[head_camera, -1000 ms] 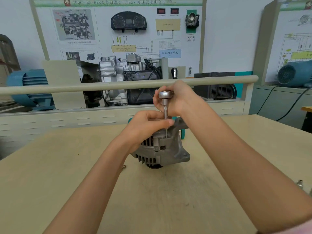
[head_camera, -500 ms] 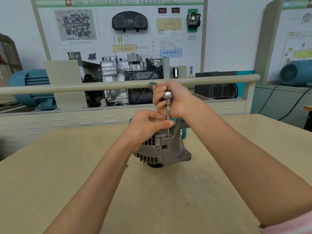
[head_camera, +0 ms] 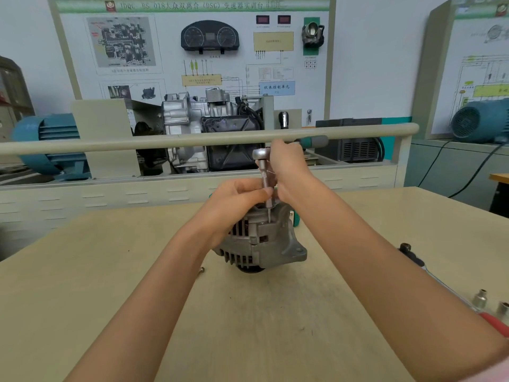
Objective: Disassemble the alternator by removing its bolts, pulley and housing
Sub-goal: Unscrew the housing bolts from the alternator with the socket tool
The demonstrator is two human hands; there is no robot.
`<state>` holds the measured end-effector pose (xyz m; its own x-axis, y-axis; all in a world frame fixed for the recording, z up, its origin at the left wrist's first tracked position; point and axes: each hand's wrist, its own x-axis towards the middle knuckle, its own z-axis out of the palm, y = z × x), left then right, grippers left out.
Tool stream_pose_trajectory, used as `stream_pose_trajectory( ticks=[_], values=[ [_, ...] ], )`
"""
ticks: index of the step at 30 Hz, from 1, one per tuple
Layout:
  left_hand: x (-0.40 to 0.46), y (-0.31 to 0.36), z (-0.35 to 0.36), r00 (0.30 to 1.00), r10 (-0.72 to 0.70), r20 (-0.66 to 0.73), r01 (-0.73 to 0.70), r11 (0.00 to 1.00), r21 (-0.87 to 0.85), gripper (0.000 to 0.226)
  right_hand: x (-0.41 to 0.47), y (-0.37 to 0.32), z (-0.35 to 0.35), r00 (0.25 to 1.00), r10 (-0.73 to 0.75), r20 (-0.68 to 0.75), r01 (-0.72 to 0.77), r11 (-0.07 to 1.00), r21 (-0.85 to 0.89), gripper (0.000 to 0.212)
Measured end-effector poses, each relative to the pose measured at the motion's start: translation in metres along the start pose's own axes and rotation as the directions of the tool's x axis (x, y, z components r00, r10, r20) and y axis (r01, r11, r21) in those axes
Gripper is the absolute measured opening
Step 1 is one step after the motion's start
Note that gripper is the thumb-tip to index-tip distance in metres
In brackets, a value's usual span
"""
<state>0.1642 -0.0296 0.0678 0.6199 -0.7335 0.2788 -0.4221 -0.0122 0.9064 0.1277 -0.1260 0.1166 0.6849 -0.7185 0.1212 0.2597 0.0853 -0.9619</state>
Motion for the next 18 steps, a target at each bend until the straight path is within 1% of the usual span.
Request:
stream_pose_trajectory(
  ticks=[1,2,3,5,7,8,9,11,12,13,15,17,18],
  values=[
    [0.001,-0.001,-0.003,1.0,0.001,0.018,-0.001,0.999,-0.033,0.02,0.001,0.0,-0.001,1.0,-0.004,0.012,0.004,0.999,-0.053,0.044],
    [0.002,-0.002,-0.005,1.0,0.007,0.022,-0.006,0.999,-0.05,0.021,0.001,-0.001,-0.001,1.0,0.0,0.03,0.001,0.998,-0.064,0.041],
    [0.003,-0.003,-0.006,1.0,0.013,0.02,-0.012,0.998,-0.056,0.022,0.0,-0.002,0.0,0.999,0.008,0.047,-0.007,0.999,-0.04,0.036],
    [0.005,-0.004,-0.006,0.999,0.031,0.008,-0.031,0.998,-0.063,0.019,0.0,-0.006,0.001,0.996,0.027,0.09,-0.034,0.996,0.078,0.027],
    [0.004,-0.003,-0.004,0.998,0.049,-0.04,-0.051,0.997,-0.05,0.015,-0.002,-0.008,0.002,0.991,0.043,0.123,-0.069,0.973,0.218,0.021],
    [0.004,-0.003,-0.002,0.994,0.059,-0.09,-0.061,0.998,-0.017,0.014,-0.004,-0.007,0.003,0.993,0.039,0.112,-0.068,0.96,0.271,0.019],
    [0.005,-0.003,0.001,0.986,0.075,-0.151,-0.071,0.997,0.034,0.014,-0.006,-0.005,0.005,0.997,0.019,0.071,-0.04,0.95,0.308,0.018],
    [0.006,-0.003,0.008,0.954,0.121,-0.275,-0.078,0.984,0.163,0.022,-0.01,0.002,0.011,0.995,-0.05,-0.083,0.078,0.922,0.38,0.018],
    [0.007,-0.004,0.011,0.937,0.143,-0.32,-0.073,0.973,0.22,0.028,-0.011,0.005,0.014,0.984,-0.08,-0.161,0.143,0.892,0.43,0.016],
    [0.006,-0.004,0.015,0.923,0.16,-0.35,-0.07,0.964,0.256,0.032,-0.014,0.007,0.016,0.973,-0.098,-0.211,0.19,0.856,0.481,0.013],
    [0.005,-0.004,0.019,0.906,0.181,-0.381,-0.081,0.961,0.264,0.038,-0.017,0.005,0.017,0.968,-0.097,-0.231,0.212,0.808,0.55,0.015],
    [0.005,-0.005,0.02,0.905,0.187,-0.383,-0.099,0.966,0.237,0.036,-0.016,0.0,0.015,0.98,-0.053,-0.194,0.159,0.794,0.587,0.021],
    [0.005,-0.005,0.019,0.91,0.182,-0.372,-0.102,0.969,0.225,0.031,-0.014,-0.003,0.013,0.986,-0.023,-0.166,0.117,0.803,0.584,0.023]
  ],
)
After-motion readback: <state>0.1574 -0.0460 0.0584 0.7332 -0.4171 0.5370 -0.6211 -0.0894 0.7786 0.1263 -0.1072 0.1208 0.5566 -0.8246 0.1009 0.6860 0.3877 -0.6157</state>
